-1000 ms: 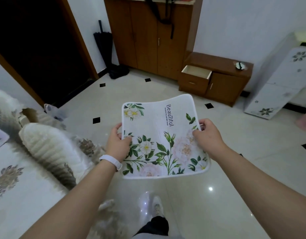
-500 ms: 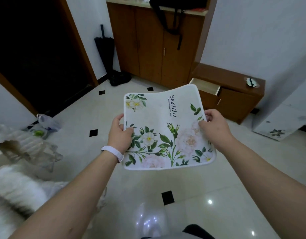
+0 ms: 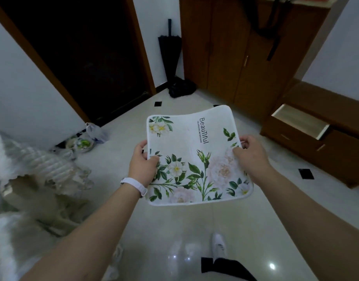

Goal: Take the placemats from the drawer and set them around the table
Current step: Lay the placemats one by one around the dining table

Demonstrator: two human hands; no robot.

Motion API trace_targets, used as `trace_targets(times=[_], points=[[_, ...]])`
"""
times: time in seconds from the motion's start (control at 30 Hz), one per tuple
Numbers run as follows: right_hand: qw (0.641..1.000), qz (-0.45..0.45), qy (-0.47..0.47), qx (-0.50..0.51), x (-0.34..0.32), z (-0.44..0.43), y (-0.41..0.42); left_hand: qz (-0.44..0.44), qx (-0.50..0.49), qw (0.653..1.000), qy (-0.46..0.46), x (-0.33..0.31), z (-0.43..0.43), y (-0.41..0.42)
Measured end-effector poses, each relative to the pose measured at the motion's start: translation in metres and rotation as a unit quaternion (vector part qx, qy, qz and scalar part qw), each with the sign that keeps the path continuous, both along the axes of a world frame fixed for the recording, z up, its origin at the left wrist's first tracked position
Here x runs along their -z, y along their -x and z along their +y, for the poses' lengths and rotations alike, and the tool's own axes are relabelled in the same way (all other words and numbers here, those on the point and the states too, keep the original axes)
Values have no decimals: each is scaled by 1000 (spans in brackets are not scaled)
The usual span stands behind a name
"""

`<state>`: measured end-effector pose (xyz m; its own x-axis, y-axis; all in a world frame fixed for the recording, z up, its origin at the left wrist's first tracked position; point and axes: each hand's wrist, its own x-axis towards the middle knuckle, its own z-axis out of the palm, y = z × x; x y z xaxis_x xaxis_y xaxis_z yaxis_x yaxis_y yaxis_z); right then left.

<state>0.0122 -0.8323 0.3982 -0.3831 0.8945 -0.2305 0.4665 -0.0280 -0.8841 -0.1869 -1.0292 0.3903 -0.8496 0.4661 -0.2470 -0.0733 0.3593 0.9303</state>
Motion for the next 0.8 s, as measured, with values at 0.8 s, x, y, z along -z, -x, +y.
trace_targets(times=[0.8], points=[[973,27,36,-227,17,124,337,1,-241,970,-12,10,50,230]])
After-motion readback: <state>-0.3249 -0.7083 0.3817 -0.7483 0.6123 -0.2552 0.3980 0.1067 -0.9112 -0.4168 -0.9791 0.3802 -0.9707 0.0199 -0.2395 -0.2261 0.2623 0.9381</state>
